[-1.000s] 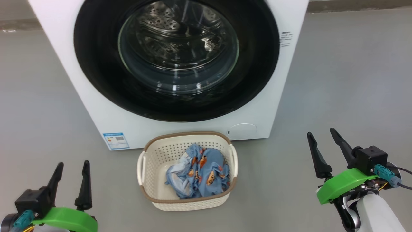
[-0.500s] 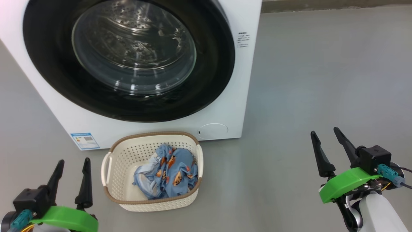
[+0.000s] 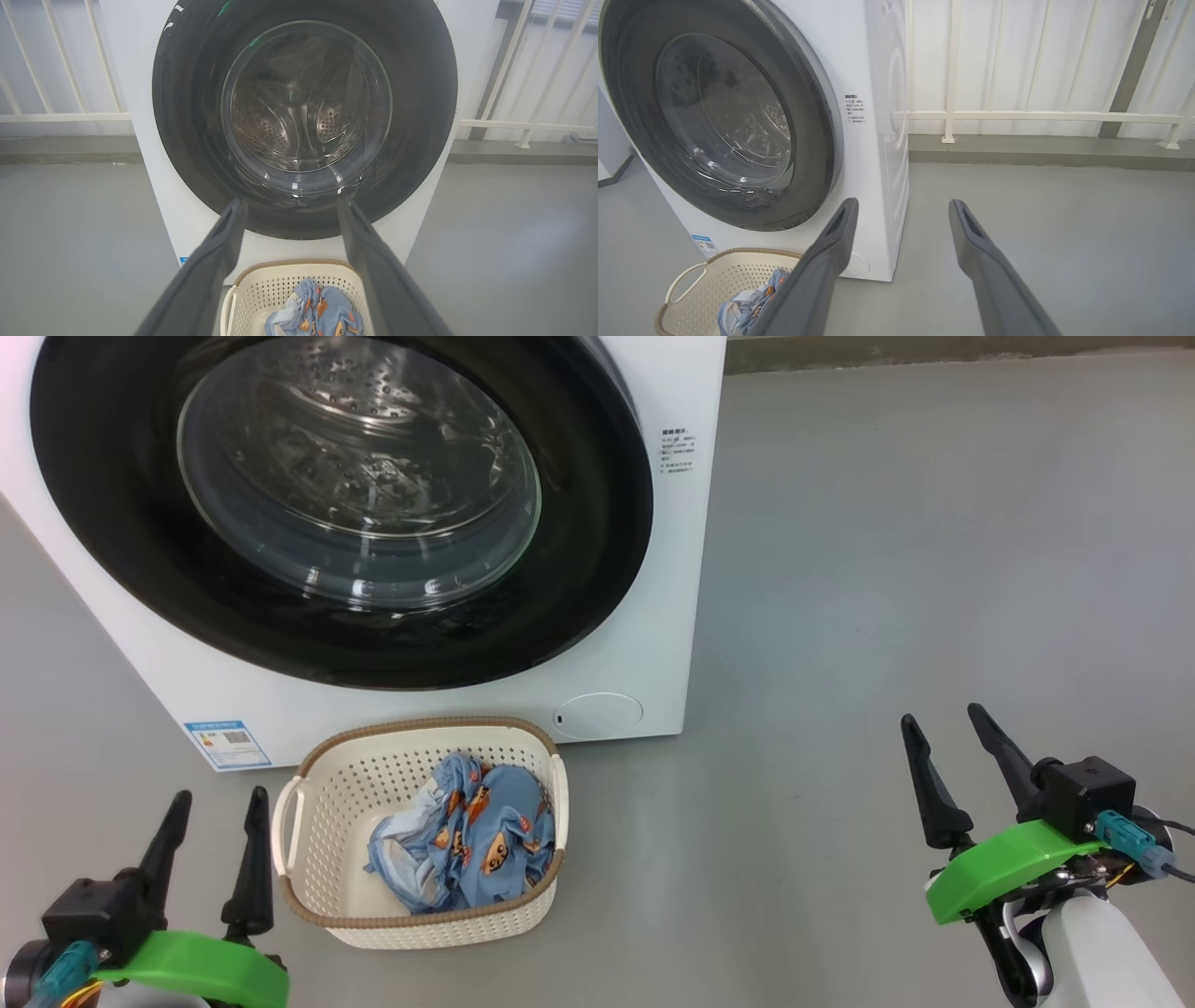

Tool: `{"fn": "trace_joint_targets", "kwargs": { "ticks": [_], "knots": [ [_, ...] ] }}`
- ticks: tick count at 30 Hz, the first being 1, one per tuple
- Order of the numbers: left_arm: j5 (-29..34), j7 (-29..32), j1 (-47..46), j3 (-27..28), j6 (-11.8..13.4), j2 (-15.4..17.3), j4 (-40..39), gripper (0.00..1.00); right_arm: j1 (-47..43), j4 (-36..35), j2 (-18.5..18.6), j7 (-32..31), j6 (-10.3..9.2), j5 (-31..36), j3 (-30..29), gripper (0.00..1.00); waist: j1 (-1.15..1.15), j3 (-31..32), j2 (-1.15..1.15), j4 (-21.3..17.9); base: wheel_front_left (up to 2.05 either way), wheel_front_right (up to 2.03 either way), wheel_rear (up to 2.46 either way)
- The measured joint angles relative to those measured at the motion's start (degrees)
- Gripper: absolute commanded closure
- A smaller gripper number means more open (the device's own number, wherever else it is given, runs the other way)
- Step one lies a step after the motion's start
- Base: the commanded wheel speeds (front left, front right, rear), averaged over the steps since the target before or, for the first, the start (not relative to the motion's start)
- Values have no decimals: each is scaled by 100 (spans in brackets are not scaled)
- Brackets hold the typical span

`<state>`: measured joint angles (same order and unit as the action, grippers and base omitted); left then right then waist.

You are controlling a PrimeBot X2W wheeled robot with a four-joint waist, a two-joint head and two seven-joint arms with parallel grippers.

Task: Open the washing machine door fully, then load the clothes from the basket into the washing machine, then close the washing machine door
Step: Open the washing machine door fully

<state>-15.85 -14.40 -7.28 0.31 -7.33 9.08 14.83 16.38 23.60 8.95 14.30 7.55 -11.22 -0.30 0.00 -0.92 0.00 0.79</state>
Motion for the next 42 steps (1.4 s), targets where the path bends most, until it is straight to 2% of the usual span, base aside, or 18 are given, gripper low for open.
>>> {"fn": "trace_joint_targets", "kwargs": {
  "ticks": [17,26,38,42],
  "knots": [
    [44,0,24,27,0,-71,-88,0,0,2,-20,1,0,-35,-16,0,0,-17,0,38,0,0,0],
    [45,0,59,20,0,-97,-160,0,181,-36,-31,1,0,-409,-54,0,0,-23,0,85,0,0,0],
    [43,0,159,60,0,-156,-210,0,639,-108,-165,1,0,-1818,-369,0,0,-115,0,147,0,0,0],
    [42,0,159,43,0,-156,-211,0,753,-10,-277,1,0,-2591,-530,0,0,-167,0,178,0,0,0]
  ]
}}
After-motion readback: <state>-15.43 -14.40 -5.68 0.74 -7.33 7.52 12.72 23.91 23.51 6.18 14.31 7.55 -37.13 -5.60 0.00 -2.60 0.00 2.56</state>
